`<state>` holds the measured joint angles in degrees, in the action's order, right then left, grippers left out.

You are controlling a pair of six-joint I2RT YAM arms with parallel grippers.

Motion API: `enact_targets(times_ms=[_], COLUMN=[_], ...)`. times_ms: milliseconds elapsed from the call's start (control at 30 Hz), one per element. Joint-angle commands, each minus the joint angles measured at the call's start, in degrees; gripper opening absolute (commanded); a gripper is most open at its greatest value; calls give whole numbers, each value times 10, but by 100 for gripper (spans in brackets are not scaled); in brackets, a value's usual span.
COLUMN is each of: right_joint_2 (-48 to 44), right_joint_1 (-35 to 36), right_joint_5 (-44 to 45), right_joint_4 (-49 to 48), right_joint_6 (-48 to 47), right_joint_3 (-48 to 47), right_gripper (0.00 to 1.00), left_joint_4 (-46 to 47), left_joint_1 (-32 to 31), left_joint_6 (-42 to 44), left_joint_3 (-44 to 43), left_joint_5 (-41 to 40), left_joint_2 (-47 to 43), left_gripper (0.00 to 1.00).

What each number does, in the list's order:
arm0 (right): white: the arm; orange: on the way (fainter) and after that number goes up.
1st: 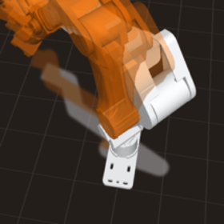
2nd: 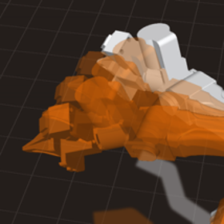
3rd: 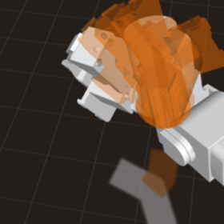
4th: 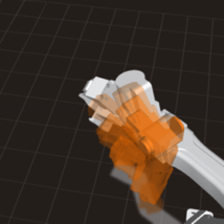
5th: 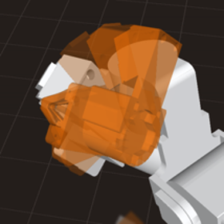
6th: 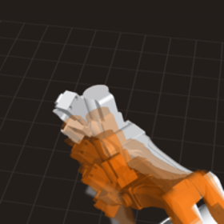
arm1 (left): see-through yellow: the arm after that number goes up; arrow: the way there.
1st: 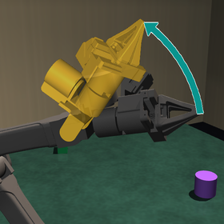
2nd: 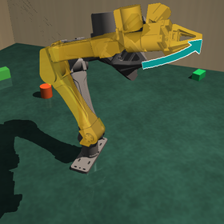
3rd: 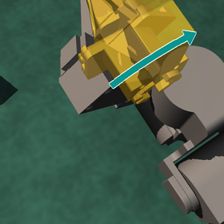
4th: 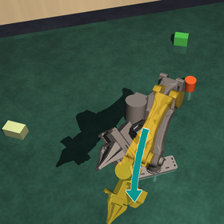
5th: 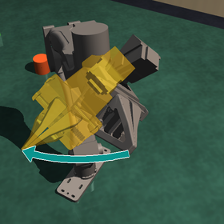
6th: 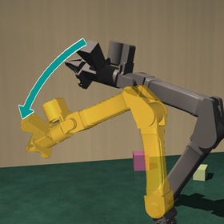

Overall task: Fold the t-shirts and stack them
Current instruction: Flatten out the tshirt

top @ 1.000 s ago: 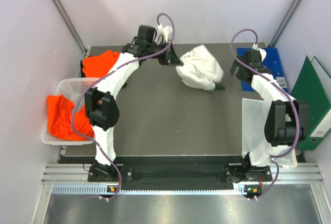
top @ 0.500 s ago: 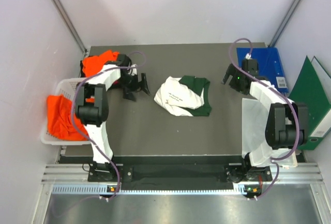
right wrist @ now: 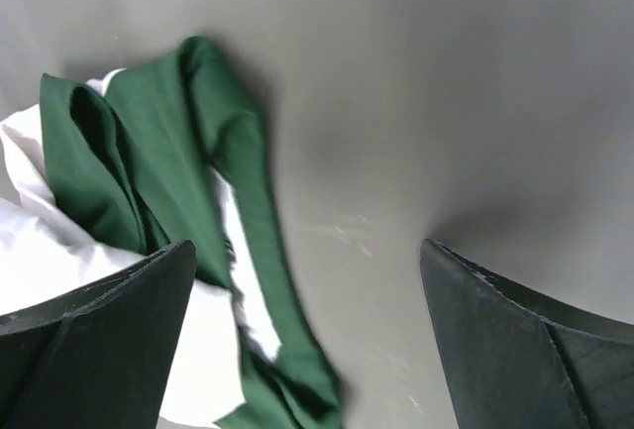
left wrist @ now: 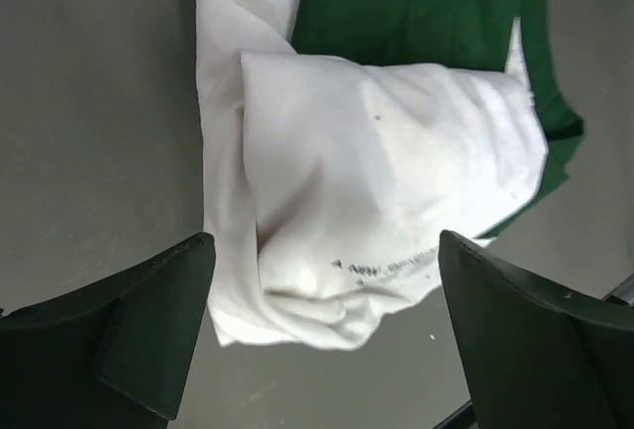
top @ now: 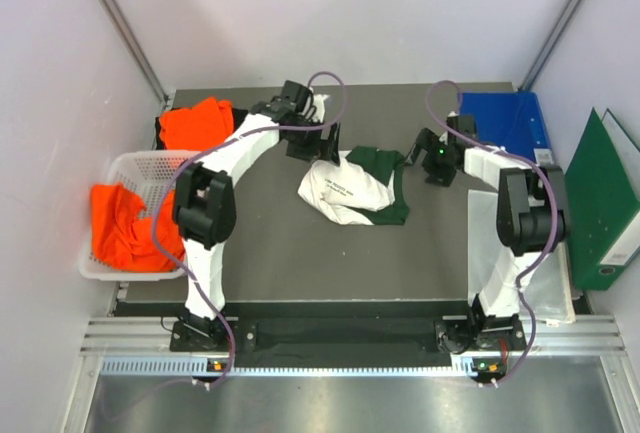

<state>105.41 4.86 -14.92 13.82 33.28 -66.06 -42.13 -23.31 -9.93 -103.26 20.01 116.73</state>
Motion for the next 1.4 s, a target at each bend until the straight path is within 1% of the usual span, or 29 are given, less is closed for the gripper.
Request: enact_targets(times_ms=[0, 100, 200, 233, 300, 500, 700, 800, 933, 1033, 1133, 1367], right_joint_2=[62, 95, 125, 131, 141, 122, 84, 80, 74, 79, 89, 113], right_joint_1=[38, 54, 65, 69, 73, 74, 69, 65, 64, 66, 78, 109], right_joint_5=[-27, -18, -13, -13, -7, 2, 52, 69, 91, 93, 103, 146], right_joint_4=[28, 45, 60, 63, 79, 96, 105, 117, 135, 145, 176, 219], right_joint_6=[11, 18, 26, 25, 24, 8, -6, -13, -56, -88, -107, -115], right_joint_3=[-43, -65, -86, -96, -106, -106, -66, -59, -54, -57, -70, -99], right_gripper=[94, 87, 75, 67, 61, 61, 62, 62, 63, 63, 63, 61], left_joint_4=[-37, -43, -44, -42, -45, -52, -52, -54, -54, -53, -53, -55], left_joint_1=[-2, -2, -2, -2, -2, -2, -2, -2, -2, -2, -2, -2], left_joint_6=[29, 33, 29, 27, 28, 32, 32, 32, 31, 30, 30, 31], left_joint_3=[-49, -69, -78, -78, -77, -70, -64, -64, -57, -52, -48, -43], left_joint_5=[-8, -20, -20, -22, -27, -41, -40, -38, -37, -38, -37, -39], left_joint_2=[46, 60, 61, 58, 54, 54, 55, 57, 58, 58, 58, 56], left_gripper=[99, 99, 99, 99, 99, 99, 99, 99, 99, 99, 99, 99])
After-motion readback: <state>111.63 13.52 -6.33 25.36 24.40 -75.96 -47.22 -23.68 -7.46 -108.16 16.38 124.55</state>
